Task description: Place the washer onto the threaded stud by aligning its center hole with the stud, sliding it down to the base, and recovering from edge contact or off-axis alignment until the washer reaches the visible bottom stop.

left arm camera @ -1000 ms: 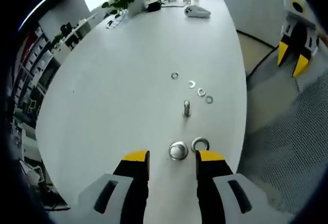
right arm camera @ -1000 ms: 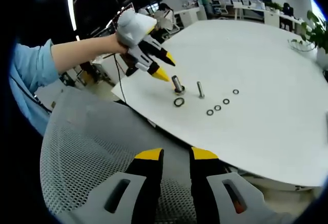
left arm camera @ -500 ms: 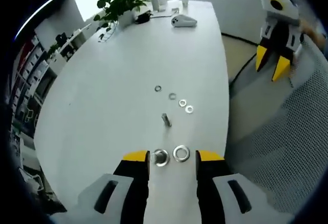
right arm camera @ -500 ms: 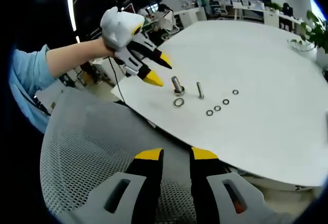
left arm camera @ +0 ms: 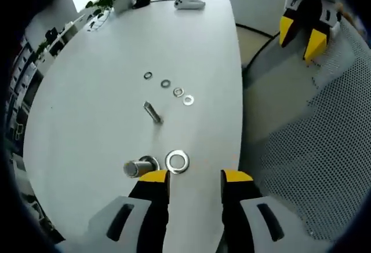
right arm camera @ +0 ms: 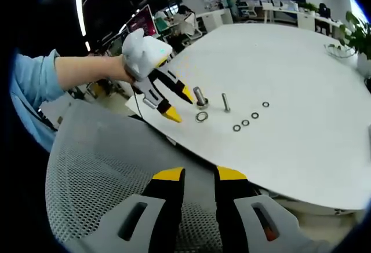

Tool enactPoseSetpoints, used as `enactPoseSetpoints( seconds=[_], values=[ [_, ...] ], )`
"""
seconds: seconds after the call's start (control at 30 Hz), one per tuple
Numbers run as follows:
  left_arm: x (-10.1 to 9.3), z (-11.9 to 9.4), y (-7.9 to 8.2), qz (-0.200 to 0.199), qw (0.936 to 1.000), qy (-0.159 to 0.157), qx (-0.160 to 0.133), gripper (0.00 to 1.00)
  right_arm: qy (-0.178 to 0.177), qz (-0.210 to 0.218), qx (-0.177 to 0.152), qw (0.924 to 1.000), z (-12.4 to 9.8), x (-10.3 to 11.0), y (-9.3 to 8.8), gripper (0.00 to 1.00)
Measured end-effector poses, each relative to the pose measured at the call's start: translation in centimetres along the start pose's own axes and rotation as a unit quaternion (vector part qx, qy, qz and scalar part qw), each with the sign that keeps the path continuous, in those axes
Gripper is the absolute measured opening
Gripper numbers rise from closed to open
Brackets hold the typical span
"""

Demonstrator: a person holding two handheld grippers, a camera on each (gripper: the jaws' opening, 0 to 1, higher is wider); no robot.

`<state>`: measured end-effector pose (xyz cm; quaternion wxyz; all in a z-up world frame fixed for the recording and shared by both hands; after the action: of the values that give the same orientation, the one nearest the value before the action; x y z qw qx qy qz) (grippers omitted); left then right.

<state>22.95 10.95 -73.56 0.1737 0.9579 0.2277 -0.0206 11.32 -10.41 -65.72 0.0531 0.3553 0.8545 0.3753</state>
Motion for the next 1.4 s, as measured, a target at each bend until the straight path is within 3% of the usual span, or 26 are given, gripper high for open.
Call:
enactPoseSetpoints(
  seconds=[0.33,0.47,0.93,1.4],
  values=[
    [1.0,1.5,0.1,0.004,0.9998,0.017,0.006,0.34,0.001,0.000,0.003,1.0000,0.0,0.1,0.0,0.22],
    [1.3,1.9,0.1,-0.014,0.9998,0.009,0.014,0.33,0.001,-0.001,0.004,1.0000,0.0,0.1,0.0,0.22],
    [1.4,2.7,0.5,0.004,0.9995,0.022,0.022,0.31,0.003,-0.003,0.007,1.0000,0.0,0.1,-0.1,0.22],
    [1.5,3.0,1.0,-0.003,0.9993,0.033,0.017,0.28,0.002,-0.002,0.005,1.0000,0.0,0.1,-0.1,0.22]
  ],
)
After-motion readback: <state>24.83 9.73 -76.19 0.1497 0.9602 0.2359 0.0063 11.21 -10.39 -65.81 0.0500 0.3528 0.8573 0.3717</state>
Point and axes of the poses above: the point that each gripper's makers call its tool centre point, and the gripper's own axes: z roughly forward along the fingers, x roughly to its left, y roughly out of its top, the point moved 8 cm from there along -z, roughly backward along the fingers, and after that the axes turned 14 degrees about -z, right-handed, at the moved point
